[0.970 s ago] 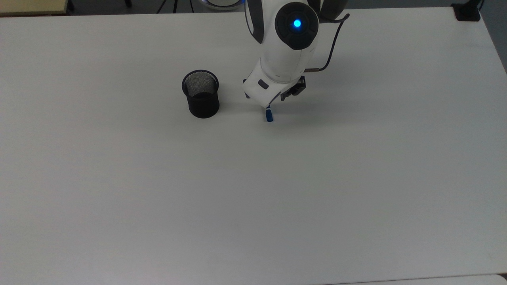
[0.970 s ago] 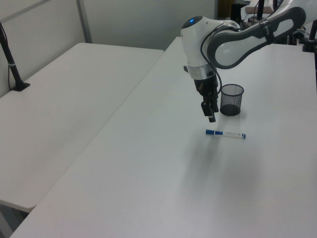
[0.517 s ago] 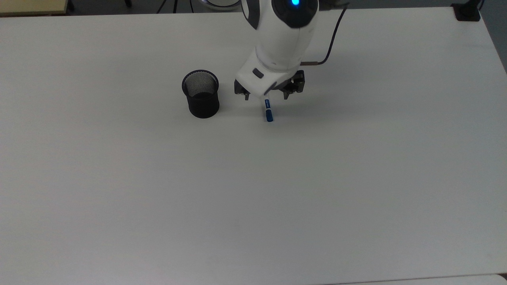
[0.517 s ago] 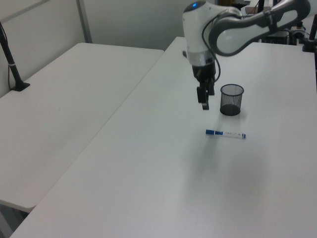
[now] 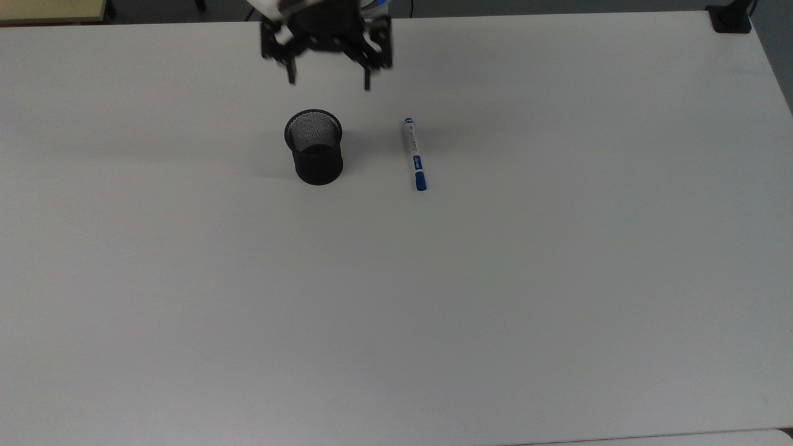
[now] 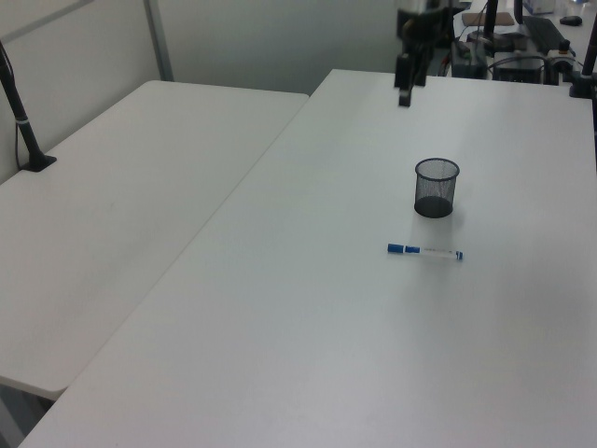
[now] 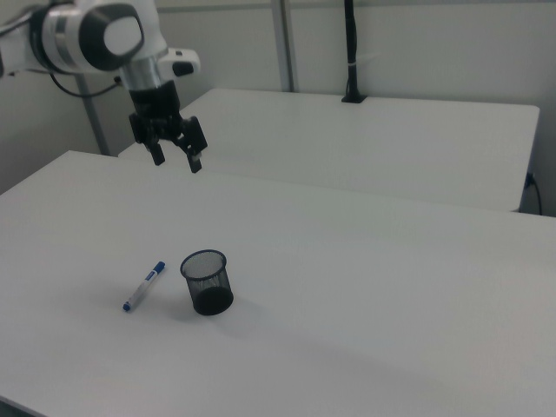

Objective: Remove the marker

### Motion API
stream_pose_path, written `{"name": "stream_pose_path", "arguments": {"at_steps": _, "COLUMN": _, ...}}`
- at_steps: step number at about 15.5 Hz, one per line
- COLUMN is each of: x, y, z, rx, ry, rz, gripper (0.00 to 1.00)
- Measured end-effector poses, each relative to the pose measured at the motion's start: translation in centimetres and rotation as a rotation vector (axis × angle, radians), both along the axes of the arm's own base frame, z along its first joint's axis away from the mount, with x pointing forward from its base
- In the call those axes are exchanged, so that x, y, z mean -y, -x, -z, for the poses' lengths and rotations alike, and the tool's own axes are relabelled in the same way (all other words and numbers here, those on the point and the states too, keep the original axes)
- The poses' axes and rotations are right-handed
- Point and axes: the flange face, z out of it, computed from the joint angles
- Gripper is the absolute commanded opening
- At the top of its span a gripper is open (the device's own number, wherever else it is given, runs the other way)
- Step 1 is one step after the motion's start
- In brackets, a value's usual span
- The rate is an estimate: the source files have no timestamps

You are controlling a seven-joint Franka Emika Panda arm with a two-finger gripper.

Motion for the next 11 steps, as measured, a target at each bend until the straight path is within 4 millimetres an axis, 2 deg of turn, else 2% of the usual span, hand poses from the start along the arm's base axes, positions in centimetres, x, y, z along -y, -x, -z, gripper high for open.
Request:
{"name": "stream_pose_path", "arguments": {"at_steps": 2, "x": 1.6, "y": 2.0, "z": -2.1, "rx": 0.001, "ry": -0.001, "rz": 0.017, "gripper": 1.0}}
{"name": "stream_pose_path", "arguments": {"at_steps": 4, "x": 2.0, "y": 3.4, "z": -2.7, "rx": 0.0, "ry": 0.0, "rz": 0.016, "gripper": 1.0}}
{"name": "stream_pose_path", "arguments": {"at_steps": 6, "x": 1.6, "y": 4.2, "z": -2.3, "rx": -0.013, "ry": 0.002, "rz": 0.009, "gripper": 1.0}}
{"name": "stream_pose_path", "arguments": {"at_steps": 11, "x": 0.4, "y": 4.5, "z": -1.3, "rx": -0.033, "ry": 0.004, "rz": -0.012, "gripper": 1.0}}
